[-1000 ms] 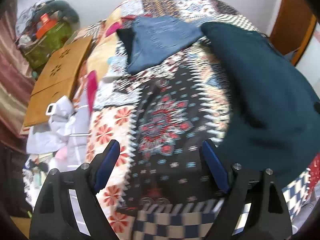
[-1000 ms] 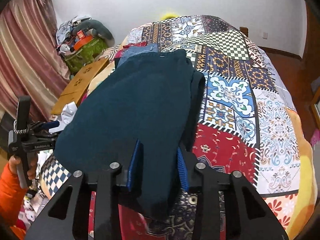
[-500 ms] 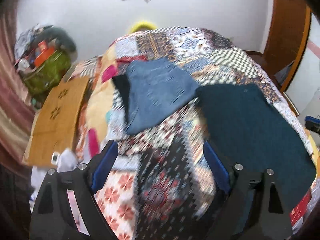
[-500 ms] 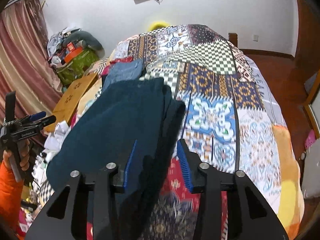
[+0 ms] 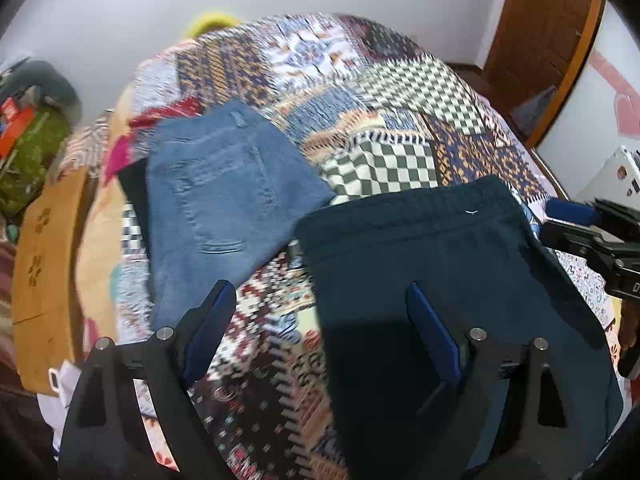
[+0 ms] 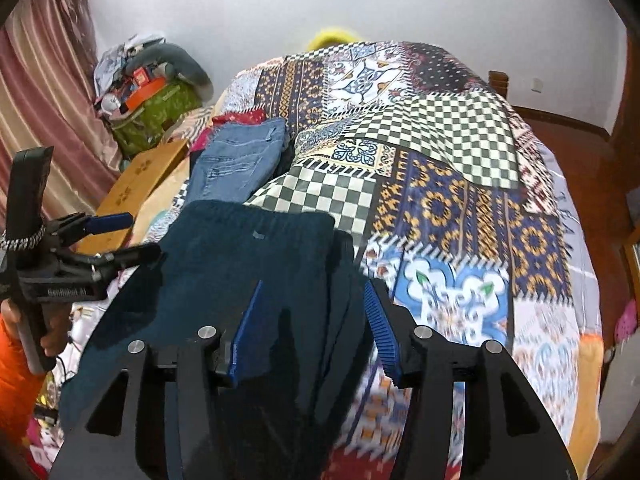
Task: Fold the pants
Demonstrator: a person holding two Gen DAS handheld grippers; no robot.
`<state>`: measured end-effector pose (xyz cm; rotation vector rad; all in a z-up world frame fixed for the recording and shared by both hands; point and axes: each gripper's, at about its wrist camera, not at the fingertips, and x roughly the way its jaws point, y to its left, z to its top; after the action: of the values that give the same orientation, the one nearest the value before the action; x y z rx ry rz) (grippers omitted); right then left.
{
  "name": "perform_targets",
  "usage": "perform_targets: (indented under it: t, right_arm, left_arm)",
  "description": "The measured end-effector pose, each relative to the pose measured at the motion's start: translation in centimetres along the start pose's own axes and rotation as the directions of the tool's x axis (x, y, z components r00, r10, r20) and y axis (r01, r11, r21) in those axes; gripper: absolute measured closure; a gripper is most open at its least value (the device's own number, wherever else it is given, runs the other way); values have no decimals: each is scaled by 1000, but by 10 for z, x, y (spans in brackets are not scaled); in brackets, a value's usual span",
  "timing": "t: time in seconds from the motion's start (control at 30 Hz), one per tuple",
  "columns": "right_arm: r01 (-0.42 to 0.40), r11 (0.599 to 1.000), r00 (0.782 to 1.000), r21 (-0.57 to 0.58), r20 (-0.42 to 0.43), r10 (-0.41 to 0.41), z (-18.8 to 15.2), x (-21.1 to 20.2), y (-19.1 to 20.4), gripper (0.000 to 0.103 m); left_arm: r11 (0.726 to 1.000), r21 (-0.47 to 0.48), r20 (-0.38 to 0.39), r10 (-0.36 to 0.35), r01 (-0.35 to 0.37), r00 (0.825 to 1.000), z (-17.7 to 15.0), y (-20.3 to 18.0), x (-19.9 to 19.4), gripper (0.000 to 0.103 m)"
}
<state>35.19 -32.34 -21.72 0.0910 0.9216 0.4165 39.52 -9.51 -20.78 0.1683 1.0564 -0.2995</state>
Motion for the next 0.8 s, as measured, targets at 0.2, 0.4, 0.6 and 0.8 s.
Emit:
perform_targets:
  t: [0.2,0.4,0.6,0.8]
  right_arm:
    - [-22,1000,999,-19,-29,21,10,35,-7,58]
    - [-6,997,999,-77,-34,4,5,46,-6,85]
    - [19,998,999,-61,-43,-22,3,48,-11,86]
    - [51,997,999,-52,-11,-51,8,13,-7,86]
  left_arm:
    - [998,46,9,49,-49,999,10,-16,21,15]
    - [996,46,13,76,-76,997,14,-15,39,16]
    - [998,17,26,55,-55,998,11,-11,32,21]
    - [998,19,104,57,-59,993,2,-10,-16,23]
